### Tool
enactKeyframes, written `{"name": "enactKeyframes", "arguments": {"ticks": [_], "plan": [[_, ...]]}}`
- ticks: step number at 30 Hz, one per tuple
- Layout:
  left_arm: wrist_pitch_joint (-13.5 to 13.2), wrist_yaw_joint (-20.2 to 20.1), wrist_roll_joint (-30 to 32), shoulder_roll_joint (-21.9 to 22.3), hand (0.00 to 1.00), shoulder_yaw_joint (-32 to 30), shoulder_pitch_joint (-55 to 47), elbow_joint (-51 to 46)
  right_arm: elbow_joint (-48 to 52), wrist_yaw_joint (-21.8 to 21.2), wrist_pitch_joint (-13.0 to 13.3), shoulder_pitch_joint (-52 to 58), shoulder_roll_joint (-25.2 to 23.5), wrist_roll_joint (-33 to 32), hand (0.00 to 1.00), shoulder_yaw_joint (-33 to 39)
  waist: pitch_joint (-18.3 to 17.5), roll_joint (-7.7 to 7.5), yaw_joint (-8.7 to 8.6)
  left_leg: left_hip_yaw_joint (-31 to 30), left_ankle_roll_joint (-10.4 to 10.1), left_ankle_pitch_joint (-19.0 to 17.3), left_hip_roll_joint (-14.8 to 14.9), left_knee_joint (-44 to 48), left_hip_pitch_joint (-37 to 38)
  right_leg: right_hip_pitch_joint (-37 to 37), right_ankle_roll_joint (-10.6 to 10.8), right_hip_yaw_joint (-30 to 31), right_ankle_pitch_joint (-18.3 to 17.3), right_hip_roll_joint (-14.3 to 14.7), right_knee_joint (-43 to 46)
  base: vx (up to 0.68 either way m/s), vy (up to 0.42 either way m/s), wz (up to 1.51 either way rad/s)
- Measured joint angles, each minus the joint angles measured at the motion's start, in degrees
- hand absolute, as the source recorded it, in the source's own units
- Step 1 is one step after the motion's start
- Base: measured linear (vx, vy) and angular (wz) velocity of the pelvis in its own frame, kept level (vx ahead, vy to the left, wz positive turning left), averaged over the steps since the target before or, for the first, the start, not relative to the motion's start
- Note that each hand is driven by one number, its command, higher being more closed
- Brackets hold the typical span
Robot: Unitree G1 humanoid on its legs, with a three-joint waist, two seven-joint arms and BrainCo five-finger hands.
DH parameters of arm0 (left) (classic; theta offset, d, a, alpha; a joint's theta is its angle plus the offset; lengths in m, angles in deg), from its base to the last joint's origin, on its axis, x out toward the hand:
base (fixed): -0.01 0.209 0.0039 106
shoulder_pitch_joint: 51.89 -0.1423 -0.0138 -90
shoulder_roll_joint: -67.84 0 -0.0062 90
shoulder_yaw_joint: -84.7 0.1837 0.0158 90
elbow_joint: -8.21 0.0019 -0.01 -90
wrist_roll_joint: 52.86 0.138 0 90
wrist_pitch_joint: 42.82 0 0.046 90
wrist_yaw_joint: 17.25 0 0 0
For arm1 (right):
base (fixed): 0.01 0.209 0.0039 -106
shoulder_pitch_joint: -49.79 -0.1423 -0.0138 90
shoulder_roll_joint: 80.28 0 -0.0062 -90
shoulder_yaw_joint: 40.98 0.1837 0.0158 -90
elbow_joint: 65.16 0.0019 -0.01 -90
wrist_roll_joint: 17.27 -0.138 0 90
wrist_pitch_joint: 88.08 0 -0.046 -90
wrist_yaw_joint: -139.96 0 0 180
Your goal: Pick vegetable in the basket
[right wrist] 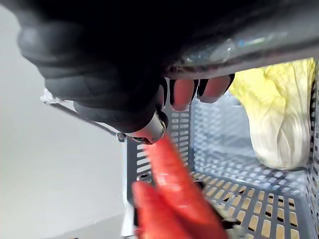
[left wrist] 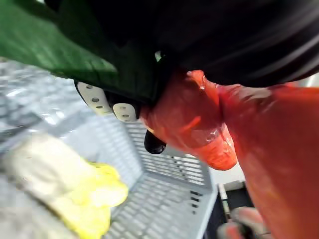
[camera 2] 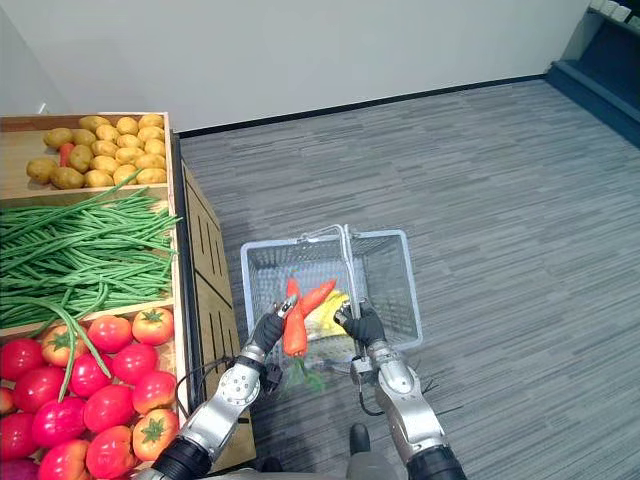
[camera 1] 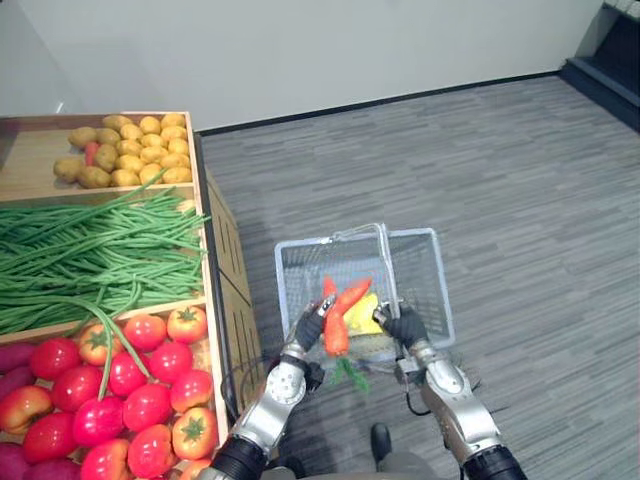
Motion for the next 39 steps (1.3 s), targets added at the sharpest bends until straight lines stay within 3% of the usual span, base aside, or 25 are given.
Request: {"name": "enactKeyframes", "arguments": {"ticks": [7, 8, 15, 19, 25, 31, 35, 39], "plan": [[1.17, -0.11, 4.3, -0.22, 1.0, -0.09, 4.19, 2.95, 2.61, -3.76, -0.04, 1.26, 1.99, -10.68, 1.0, -4.56, -0.38, -0.59, 0.04, 0.06, -0.2, 0.47, 0.12, -1.06, 0.03, -0.44, 0.0, 0.04, 0.02, 0.09, -0.26, 0.0, 0.0, 0.0], [1.23, -0.08, 4.78, -0.27, 0.0, -0.09, 4.22, 3.11, 2.61, -3.87, -0.3, 1.39, 2.33, -12.25, 1.0, -5.06, -0.42, -0.66, -0.02, 0.18, -0.21, 0.47, 0.08, -1.07, 0.07, -0.44, -0.01, 0.17, 0.03, 0.11, -0.34, 0.0, -0.004, -0.03], [1.97, 0.06, 5.92, -0.53, 0.0, -0.28, 4.23, 3.37, 2.6, -4.54, -1.2, 3.42, 3.83, -14.24, 1.0, -5.88, -0.89, -1.41, -0.83, 0.26, -0.21, 0.47, -0.12, -1.16, 0.29, -0.42, -0.3, 0.63, 0.28, 0.09, -0.45, -0.02, -0.002, -0.02], [2.01, 0.11, 6.06, -0.67, 0.0, -0.5, 4.23, 3.37, 2.6, -4.92, -1.21, 4.03, 3.75, -11.6, 1.0, -6.34, -1.0, -1.58, -1.37, 0.35, -0.2, 0.46, -0.12, -1.11, 0.49, -0.31, -0.24, 0.87, 0.35, 0.07, -0.45, -0.05, -0.015, -0.03], [2.01, 0.1, 6.65, -0.36, 0.0, -1.9, 3.53, 1.7, 2.58, -4.95, -1.21, 6.75, 3.32, -2.22, 1.0, -4.47, -1.03, -1.52, -1.32, 0.29, -0.2, 0.47, 0.06, -1.11, 0.62, -0.22, -0.16, 0.95, 0.4, 0.13, -0.47, -0.03, -0.014, -0.01], [0.53, -0.33, 5.1, -0.27, 0.0, -3.61, -2.84, -8.98, 2.52, -4.28, -1.16, 8.96, 0.41, 11.25, 1.0, 3.73, -1.08, -1.43, -1.3, 0.03, -0.2, 0.46, -0.04, -1.11, 1.04, 0.48, -0.14, 0.55, 0.39, 0.11, -0.67, 0.0, -0.002, 0.03], [-1.95, -2.23, -1.65, 1.28, 0.0, -5.15, -8.19, -16.41, 1.4, -2.93, -1.15, 8.95, -1.8, 19.72, 1.0, 9.09, -1.33, -0.98, -0.92, -0.38, -0.19, 0.46, -0.17, -1.08, 0.94, 0.59, -0.07, 0.19, 0.35, 0.12, -0.6, 0.0, 0.0, 0.04], [-3.04, -4.16, -10.02, 1.07, 0.0, -12.95, -13.47, -20.45, -2.66, 0.37, -1.19, 9.0, -1.7, 26.51, 1.0, 19.09, -1.85, 0.25, 0.27, -1.44, -0.18, 0.45, -0.22, -1.11, 0.76, 0.64, 0.65, -0.66, -0.22, 0.03, -0.09, -0.01, -0.01, 0.11]]}}
